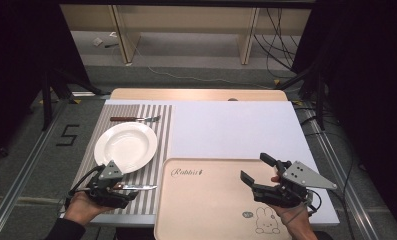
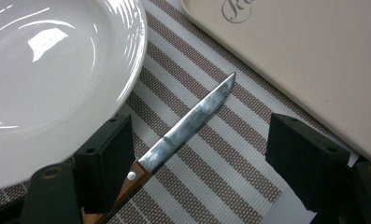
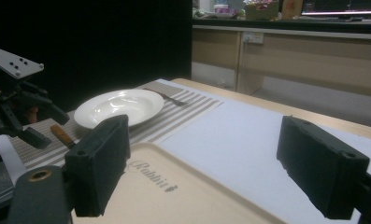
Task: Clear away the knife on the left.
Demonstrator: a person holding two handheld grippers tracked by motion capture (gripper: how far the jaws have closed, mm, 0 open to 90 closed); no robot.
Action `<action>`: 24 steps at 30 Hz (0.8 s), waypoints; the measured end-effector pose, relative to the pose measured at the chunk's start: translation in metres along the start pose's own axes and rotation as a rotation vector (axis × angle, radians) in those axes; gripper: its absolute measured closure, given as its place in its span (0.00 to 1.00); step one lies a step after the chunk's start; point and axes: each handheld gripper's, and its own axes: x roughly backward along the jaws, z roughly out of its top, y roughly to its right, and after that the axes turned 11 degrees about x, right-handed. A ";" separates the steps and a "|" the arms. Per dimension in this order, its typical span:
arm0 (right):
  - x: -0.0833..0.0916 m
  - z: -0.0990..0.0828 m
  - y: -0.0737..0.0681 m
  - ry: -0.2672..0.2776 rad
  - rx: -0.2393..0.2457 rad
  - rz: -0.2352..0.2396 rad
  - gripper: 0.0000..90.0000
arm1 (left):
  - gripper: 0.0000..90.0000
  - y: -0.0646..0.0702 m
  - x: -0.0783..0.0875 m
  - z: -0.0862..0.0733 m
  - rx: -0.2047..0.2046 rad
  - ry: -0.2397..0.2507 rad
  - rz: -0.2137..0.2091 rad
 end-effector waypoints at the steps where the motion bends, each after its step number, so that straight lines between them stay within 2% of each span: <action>1: 0.000 0.000 0.000 0.004 0.000 -0.002 0.21 | 0.27 -0.002 -0.001 -0.001 0.004 -0.010 0.006; 4: 0.000 0.000 0.000 0.004 0.000 -0.002 0.21 | 0.28 -0.009 -0.004 -0.004 -0.002 -0.062 0.041; 8: 0.001 0.000 0.000 0.004 0.000 -0.004 0.21 | 0.29 -0.017 -0.004 -0.006 0.012 -0.080 0.058; 11: 0.001 0.000 0.000 0.003 -0.001 -0.003 0.21 | 0.30 -0.020 -0.005 -0.007 0.015 -0.088 0.053; 17: 0.000 0.000 -0.001 -0.002 -0.001 0.000 0.21 | 0.31 -0.025 -0.012 -0.007 0.016 -0.136 0.073; 24: -0.001 0.000 -0.002 0.000 0.002 0.004 0.21 | 0.36 -0.034 -0.014 -0.005 0.043 -0.167 0.068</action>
